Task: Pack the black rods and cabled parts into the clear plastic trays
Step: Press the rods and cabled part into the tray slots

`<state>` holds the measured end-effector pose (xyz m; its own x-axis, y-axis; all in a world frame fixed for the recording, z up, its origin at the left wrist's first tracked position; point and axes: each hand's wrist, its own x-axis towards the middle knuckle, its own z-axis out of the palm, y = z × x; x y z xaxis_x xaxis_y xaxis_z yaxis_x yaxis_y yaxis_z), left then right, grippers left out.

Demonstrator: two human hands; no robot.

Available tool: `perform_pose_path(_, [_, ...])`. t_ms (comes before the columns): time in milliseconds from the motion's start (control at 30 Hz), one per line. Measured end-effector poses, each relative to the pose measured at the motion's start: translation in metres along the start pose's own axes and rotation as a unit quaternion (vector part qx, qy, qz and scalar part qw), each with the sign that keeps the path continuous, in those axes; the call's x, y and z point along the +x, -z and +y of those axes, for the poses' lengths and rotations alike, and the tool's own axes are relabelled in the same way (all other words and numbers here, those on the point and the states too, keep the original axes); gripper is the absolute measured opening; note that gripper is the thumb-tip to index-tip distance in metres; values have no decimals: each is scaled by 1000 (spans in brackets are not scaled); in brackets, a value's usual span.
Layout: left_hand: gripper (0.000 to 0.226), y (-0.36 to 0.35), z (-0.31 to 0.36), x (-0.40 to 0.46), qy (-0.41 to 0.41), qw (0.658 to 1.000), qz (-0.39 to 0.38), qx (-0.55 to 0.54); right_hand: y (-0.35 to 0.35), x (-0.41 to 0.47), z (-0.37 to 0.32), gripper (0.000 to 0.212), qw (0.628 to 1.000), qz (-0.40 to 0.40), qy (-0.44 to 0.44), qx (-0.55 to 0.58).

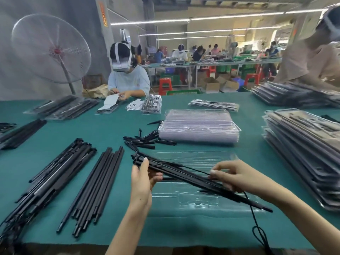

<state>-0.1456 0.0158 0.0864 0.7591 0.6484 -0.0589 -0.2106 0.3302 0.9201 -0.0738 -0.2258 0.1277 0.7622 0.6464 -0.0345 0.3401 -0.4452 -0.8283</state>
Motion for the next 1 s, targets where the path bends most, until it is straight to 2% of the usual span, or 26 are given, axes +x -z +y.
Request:
perform_pose_path(133, [20, 1, -20, 1, 5, 999, 22, 25, 15, -15, 20, 34, 993, -28, -51, -104])
perform_pose_path(200, [19, 0, -27, 1, -2, 999, 11, 53, 19, -24, 28, 35, 985, -43, -33, -166])
perform_pose_path(267, [18, -4, -29, -1, -12, 998, 2, 67, 23, -28, 36, 37, 954, -17, -1, -299])
perform_pose_path(333, [16, -8, -27, -2, -27, 998, -6, 63, 24, -31, 40, 41, 939, 15, -7, -345])
perform_pose_path(400, [12, -9, -23, -3, -35, 998, -7, 42, 24, -36, 47, 44, 972, -78, -63, -213])
perform_pose_path(467, [12, -8, -21, 0, -38, 999, -2, 27, 27, -45, 52, 43, 970, -207, -114, -54])
perform_pose_path(500, [12, -8, -20, 1, -39, 999, 0, 24, 32, -50, 54, 42, 968, -225, -110, -33])
perform_pose_path(533, [12, -8, -21, 2, -40, 999, 1, 21, 38, -53, 56, 41, 973, -205, -92, -52])
perform_pose_path(567, [11, -10, -22, 2, -40, 999, 1, 17, 44, -55, 57, 40, 981, -153, -62, -105])
perform_pose_path(633, [5, -15, -30, 1, -41, 999, 8, 11, 50, -54, 52, 33, 972, -42, -7, -232])
perform_pose_path(667, [4, -16, -34, 1, -39, 999, 17, 5, 48, -53, 47, 32, 953, -8, 6, -304])
perform_pose_path(733, [12, -20, -40, 1, -35, 999, 36, -20, 39, -48, 35, 36, 884, 82, 24, -459])
perform_pose_path(767, [21, -21, -42, 1, -33, 998, 44, -31, 38, -45, 31, 37, 869, 146, 49, -469])
perform_pose_path(800, [30, -21, -44, 2, -29, 997, 50, -41, 41, -42, 29, 37, 878, 183, 80, -435])
perform_pose_path(833, [39, -22, -44, 3, -23, 997, 57, -52, 47, -40, 27, 38, 903, 189, 94, -375])
perform_pose_path(900, [46, -18, -49, 7, 7, 994, 80, -72, 58, -34, 28, 38, 952, 129, 62, -272])
perform_pose_path(933, [36, -14, -52, 11, 26, 993, 89, -75, 61, -29, 33, 38, 959, 85, 23, -271])
perform_pose_path(1000, [7, -11, -57, 13, 67, 991, 85, -76, 59, -19, 53, 36, 930, 34, -32, -363])
